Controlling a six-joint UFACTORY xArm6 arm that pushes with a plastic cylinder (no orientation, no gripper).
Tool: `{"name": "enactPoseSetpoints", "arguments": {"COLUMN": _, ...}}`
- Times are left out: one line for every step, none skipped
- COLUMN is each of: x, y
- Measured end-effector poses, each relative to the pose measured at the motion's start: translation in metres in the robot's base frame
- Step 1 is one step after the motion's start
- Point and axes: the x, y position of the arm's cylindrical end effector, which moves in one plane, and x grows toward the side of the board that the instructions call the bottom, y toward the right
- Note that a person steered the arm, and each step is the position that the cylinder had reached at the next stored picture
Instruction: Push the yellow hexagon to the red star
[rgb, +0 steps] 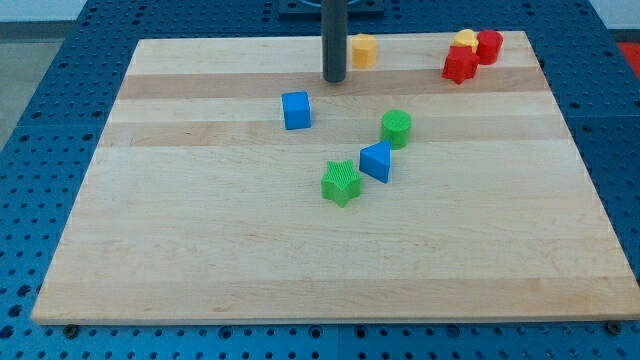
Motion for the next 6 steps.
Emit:
{"name": "enactPoseSetpoints", "arguments": {"x": -0.047, "y": -0.001}}
{"name": "enactPoseSetpoints", "arguments": {"x": -0.087, "y": 0.014}}
{"name": "enactPoseSetpoints", "arguments": {"x": -0.085, "y": 0.024}}
{"name": "enactPoseSetpoints", "arguments": {"x": -0.064, "y": 0.03}}
{"name": "enactPoseSetpoints", "arguments": {"x": -0.034, "y": 0.085}}
{"name": "enactPoseSetpoints", "arguments": {"x": -0.013, "y": 0.14}}
